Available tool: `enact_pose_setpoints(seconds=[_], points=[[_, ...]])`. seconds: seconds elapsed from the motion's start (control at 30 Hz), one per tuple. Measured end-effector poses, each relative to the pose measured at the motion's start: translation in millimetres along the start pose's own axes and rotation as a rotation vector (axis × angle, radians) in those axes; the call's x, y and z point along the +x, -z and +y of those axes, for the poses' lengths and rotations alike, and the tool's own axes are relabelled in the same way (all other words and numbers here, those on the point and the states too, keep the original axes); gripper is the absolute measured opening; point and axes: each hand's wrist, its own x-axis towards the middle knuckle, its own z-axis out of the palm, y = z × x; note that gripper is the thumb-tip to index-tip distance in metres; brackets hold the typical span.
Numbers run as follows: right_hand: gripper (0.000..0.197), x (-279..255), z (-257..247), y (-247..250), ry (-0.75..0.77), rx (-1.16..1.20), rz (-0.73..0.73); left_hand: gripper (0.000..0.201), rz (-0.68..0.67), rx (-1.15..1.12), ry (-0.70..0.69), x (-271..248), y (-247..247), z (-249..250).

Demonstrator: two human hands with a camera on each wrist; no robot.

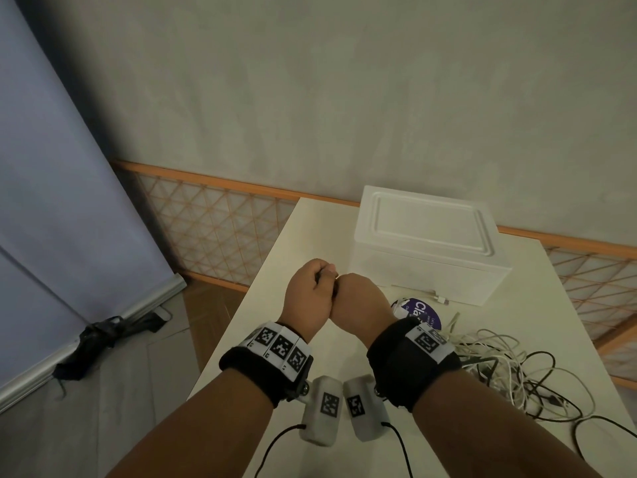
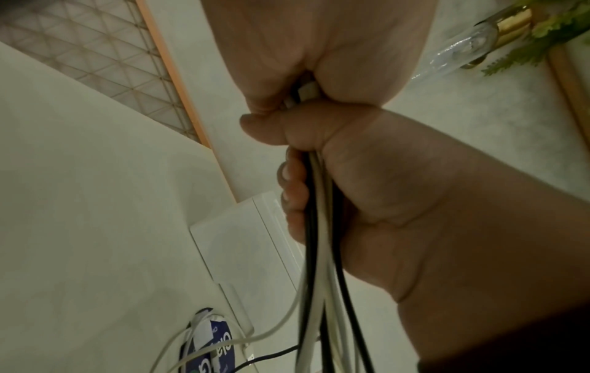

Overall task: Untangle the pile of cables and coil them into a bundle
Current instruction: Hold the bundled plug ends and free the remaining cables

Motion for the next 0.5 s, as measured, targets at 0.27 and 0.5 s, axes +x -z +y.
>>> enact_pose_setpoints(seconds=[0.27,0.5], points=[[0.022,-6.8,-6.3,3.8,0.024,-0.053,-0.014,0.025,0.022,-0.22,0.219,-1.7,-2.8,8.0],[0.021,-13.9,-4.5,15.4,0.067,-0.161,-0.016,0.039,0.012,0.005,0.116,2.3,-7.5,9.4]])
